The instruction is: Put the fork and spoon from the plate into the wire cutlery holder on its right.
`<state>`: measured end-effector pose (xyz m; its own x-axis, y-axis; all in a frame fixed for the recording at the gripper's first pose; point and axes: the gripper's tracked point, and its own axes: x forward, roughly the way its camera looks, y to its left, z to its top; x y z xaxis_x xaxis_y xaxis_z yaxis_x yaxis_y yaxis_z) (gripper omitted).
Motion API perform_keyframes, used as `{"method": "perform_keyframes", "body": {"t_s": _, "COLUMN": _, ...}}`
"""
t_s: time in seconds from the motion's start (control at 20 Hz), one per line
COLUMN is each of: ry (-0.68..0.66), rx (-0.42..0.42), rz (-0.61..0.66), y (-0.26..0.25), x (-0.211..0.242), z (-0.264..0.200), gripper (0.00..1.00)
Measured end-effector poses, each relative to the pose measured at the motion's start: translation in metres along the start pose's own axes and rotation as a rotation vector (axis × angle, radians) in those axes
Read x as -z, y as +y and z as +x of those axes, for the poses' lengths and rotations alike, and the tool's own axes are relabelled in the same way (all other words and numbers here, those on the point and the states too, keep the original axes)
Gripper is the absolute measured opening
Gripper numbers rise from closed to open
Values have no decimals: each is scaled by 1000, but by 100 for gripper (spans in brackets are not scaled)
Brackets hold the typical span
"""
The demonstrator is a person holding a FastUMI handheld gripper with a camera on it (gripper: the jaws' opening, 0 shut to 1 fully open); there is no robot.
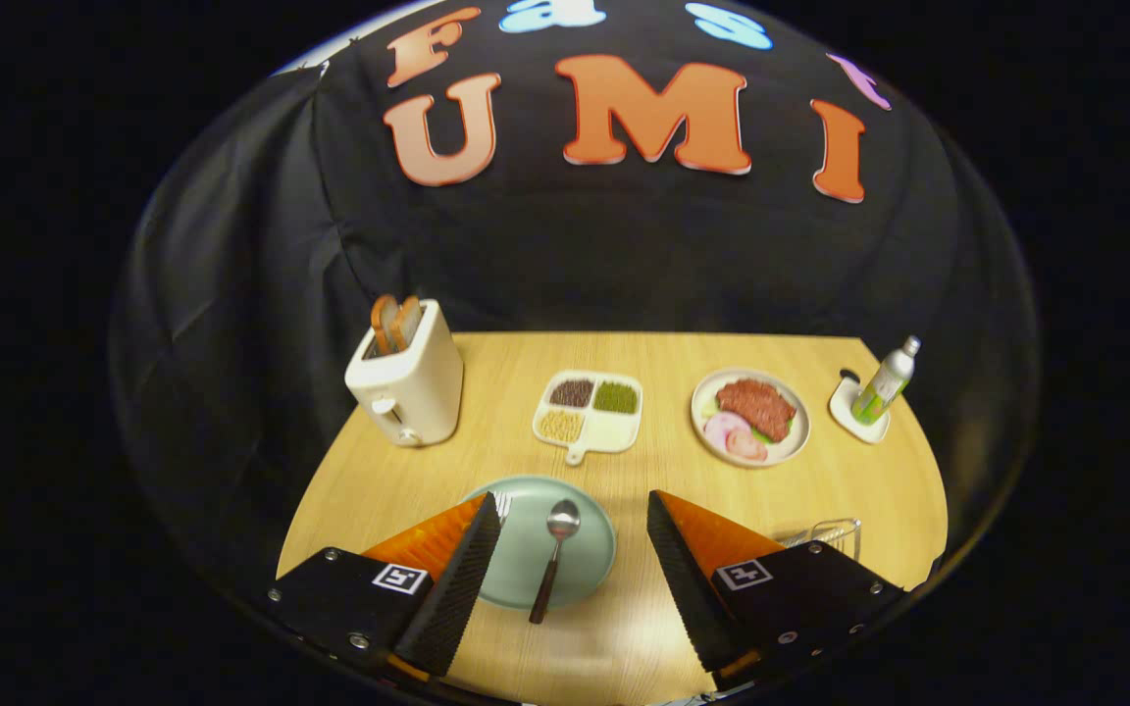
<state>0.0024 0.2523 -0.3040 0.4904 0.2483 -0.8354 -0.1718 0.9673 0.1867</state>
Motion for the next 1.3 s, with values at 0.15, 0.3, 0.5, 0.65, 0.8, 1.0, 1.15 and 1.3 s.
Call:
{"method": "perform_keyframes", "body": {"t_s": 0.15, "ry": 184, "rx": 10, "rz": -25, "y": 4, "x": 36, "z": 27, "gripper": 84}}
{"method": "perform_keyframes", "body": {"t_s": 0.3, "ry": 303, "rx": 4, "rz": -24, "y": 10, "x": 64, "z": 49, "gripper": 77}}
{"method": "perform_keyframes", "body": {"t_s": 0.5, "ry": 424, "rx": -6, "rz": -6, "y": 16, "x": 91, "z": 79, "gripper": 67}}
{"method": "perform_keyframes", "body": {"t_s": 0.65, "ry": 489, "rx": -1, "rz": -8, "y": 19, "x": 103, "z": 96, "gripper": 60}}
{"method": "perform_keyframes", "body": {"t_s": 0.8, "ry": 549, "rx": 18, "rz": -1, "y": 18, "x": 114, "z": 110, "gripper": 48}}
{"method": "perform_keyframes", "body": {"t_s": 1.0, "ry": 589, "rx": 30, "rz": 15, "y": 20, "x": 121, "z": 124, "gripper": 27}}
{"method": "perform_keyframes", "body": {"t_s": 1.15, "ry": 597, "rx": 41, "rz": 29, "y": 20, "x": 124, "z": 131, "gripper": 16}}
{"method": "perform_keyframes", "body": {"t_s": 1.3, "ry": 590, "rx": 19, "rz": 51, "y": 19, "x": 122, "z": 130, "gripper": 8}}
